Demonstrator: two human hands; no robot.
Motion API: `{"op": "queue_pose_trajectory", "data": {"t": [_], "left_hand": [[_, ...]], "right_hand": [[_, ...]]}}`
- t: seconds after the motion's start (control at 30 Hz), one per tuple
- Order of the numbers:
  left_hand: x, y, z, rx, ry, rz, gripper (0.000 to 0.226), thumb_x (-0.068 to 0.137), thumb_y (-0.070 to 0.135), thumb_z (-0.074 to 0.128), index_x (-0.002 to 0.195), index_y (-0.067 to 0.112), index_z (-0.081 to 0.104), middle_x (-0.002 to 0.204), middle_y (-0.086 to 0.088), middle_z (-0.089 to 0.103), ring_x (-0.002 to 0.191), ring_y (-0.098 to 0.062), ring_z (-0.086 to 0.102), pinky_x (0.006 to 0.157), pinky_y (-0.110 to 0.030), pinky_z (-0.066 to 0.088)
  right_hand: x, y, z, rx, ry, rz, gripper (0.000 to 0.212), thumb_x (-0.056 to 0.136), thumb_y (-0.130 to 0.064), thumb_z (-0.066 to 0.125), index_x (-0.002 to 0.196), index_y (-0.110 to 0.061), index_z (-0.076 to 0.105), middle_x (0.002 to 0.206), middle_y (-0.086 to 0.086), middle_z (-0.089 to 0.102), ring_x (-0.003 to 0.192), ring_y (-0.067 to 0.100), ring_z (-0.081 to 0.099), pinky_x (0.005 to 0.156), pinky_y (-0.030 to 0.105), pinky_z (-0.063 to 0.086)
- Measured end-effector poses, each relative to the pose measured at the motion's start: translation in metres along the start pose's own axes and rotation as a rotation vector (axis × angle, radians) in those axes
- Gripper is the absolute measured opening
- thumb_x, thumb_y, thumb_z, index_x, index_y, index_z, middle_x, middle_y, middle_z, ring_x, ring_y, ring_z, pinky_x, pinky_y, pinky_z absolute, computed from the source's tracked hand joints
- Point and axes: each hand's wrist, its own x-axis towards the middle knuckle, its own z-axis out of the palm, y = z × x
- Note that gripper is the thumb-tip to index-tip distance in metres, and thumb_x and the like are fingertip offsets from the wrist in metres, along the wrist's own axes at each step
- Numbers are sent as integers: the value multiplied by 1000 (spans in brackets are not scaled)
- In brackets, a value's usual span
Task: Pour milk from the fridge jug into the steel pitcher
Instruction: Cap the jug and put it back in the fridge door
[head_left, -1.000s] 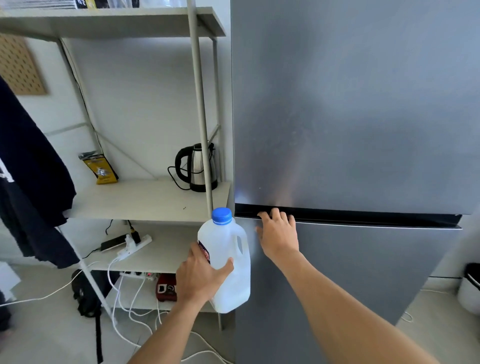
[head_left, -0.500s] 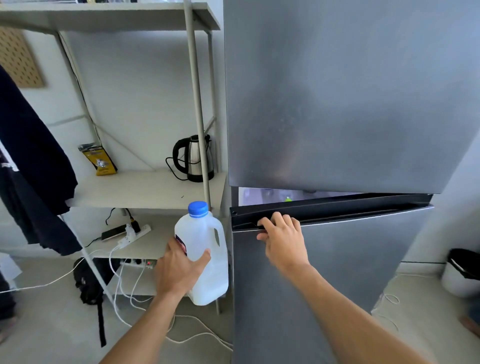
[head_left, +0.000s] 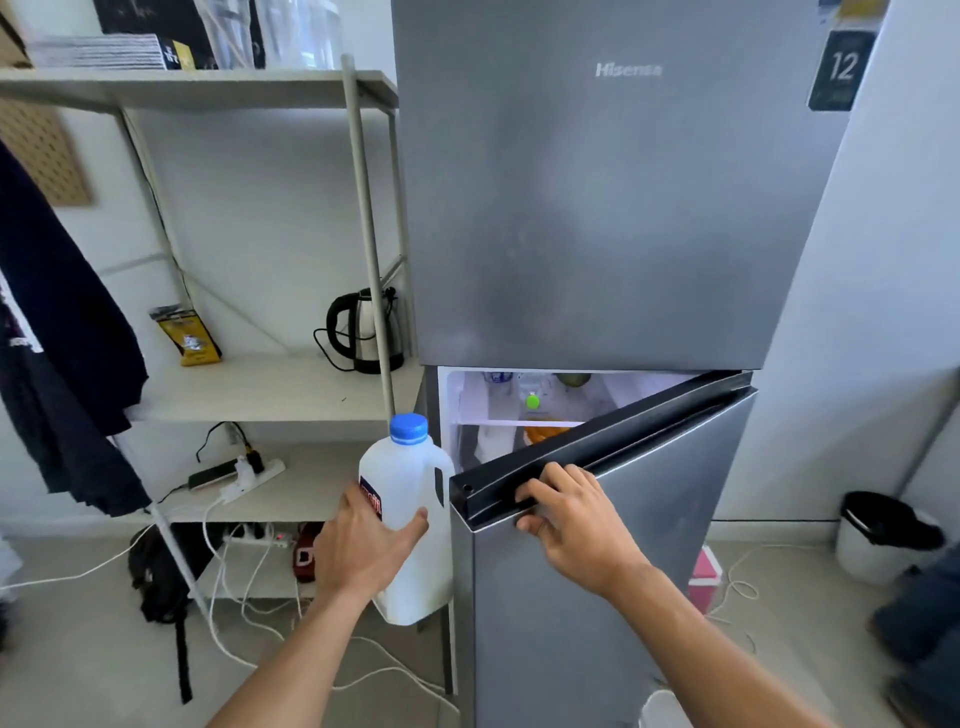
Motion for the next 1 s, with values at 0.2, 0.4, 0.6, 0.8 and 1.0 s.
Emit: {"op": "queue_pose_trajectory", "data": {"t": [0.2, 0.4, 0.6, 0.8, 1.0], "left_hand": [[-55, 26, 7, -1, -22, 21, 77, 67, 73, 60, 117, 14, 49, 114, -7, 67, 96, -37, 68, 69, -35, 42], [-113, 41, 4, 7, -62, 84, 75, 69, 70, 64, 117, 14, 51, 115, -7, 68, 97, -36, 68, 71, -36, 46], [-153, 74, 10, 8, -111, 142, 79, 68, 74, 61, 118, 14, 50, 117, -8, 66, 98, -37, 68, 72, -36, 47], [-173, 103, 11, 0, -235, 212, 76, 67, 77, 57, 119, 22, 48, 119, -1, 67, 99, -31, 68, 77, -36, 50], [-204, 137, 21, -70, -297, 304, 80, 64, 76, 59, 121, 23, 46, 118, 0, 67, 100, -28, 68, 77, -36, 53]], "right_hand": [[-68, -2, -42, 240, 117, 146, 48, 97, -51, 33, 62, -20, 40, 66, -7, 39, 69, 15, 38, 77, 25, 35], [-130, 15, -86, 365, 219, 436, 67, 87, -67, 42, 54, -11, 26, 51, -4, 27, 50, 15, 30, 50, 22, 27], [-167, 35, -132, 311, 94, 673, 36, 81, -56, 61, 99, -27, 49, 84, -7, 58, 76, 13, 57, 65, 28, 44], [-183, 27, -171, -33, -94, 792, 35, 93, -29, 47, 125, -15, 53, 124, 11, 58, 100, 32, 56, 83, 38, 48], [-213, 18, -178, -417, -67, 815, 32, 91, -1, 43, 123, -3, 45, 121, 13, 55, 106, 30, 58, 77, 33, 46]]}}
